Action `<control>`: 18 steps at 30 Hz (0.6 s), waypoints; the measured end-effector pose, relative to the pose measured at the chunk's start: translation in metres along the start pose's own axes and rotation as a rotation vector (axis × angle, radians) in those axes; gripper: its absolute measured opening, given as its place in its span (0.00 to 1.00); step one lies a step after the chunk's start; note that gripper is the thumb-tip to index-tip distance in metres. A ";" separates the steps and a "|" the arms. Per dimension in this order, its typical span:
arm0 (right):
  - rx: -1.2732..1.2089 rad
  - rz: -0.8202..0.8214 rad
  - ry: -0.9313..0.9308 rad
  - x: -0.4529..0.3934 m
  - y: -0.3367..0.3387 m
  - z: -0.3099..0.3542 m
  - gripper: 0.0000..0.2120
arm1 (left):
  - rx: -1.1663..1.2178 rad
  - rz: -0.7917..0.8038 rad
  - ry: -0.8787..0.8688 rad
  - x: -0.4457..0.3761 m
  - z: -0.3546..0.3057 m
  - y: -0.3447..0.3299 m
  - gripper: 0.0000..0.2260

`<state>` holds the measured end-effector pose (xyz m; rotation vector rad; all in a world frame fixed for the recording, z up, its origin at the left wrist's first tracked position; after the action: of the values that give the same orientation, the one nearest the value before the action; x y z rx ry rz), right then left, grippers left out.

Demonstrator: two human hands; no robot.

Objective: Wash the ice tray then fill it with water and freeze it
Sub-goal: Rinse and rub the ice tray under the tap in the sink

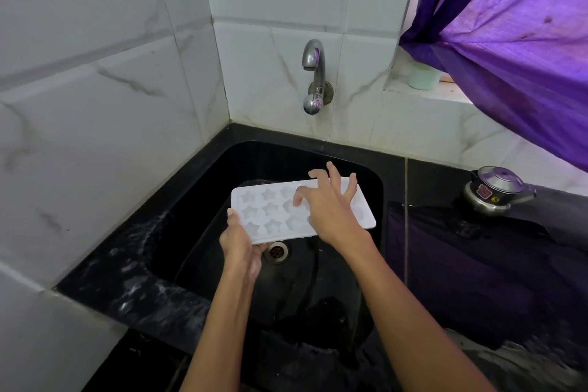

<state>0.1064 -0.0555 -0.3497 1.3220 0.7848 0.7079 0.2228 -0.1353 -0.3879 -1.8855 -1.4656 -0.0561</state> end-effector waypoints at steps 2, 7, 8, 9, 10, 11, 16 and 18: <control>0.038 0.029 0.026 0.001 0.000 0.004 0.33 | -0.001 -0.001 -0.001 0.001 0.000 -0.001 0.17; 0.073 0.062 0.061 0.003 0.001 0.010 0.33 | -0.008 -0.008 -0.010 0.002 -0.001 -0.001 0.17; 0.075 0.061 0.058 0.003 0.000 0.010 0.33 | -0.011 -0.010 -0.010 0.002 -0.001 -0.001 0.17; 0.077 0.059 0.054 0.002 0.000 0.010 0.32 | -0.015 -0.010 -0.009 0.002 -0.001 -0.001 0.17; 0.081 0.056 0.051 0.002 -0.001 0.010 0.32 | -0.018 -0.010 -0.008 0.002 -0.001 -0.001 0.17; 0.085 0.054 0.052 0.002 0.000 0.010 0.31 | -0.019 -0.011 -0.006 0.002 -0.002 -0.001 0.17; 0.085 0.058 0.058 0.003 0.000 0.011 0.32 | -0.028 -0.017 -0.002 0.002 -0.002 -0.001 0.18; 0.076 0.052 0.046 0.003 0.000 0.010 0.31 | -0.036 -0.013 0.000 0.003 -0.001 -0.001 0.18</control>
<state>0.1161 -0.0590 -0.3493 1.4036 0.8233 0.7586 0.2233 -0.1335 -0.3849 -1.9051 -1.4858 -0.0891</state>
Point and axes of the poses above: each hand's wrist, its own x-axis away from the middle knuckle, its own y-axis out of the back of the hand, z = x × y, the point moved 1 cm from there along -x, towards the middle knuckle, and after that the axes turned 9 degrees about x, right-handed, at the moved point
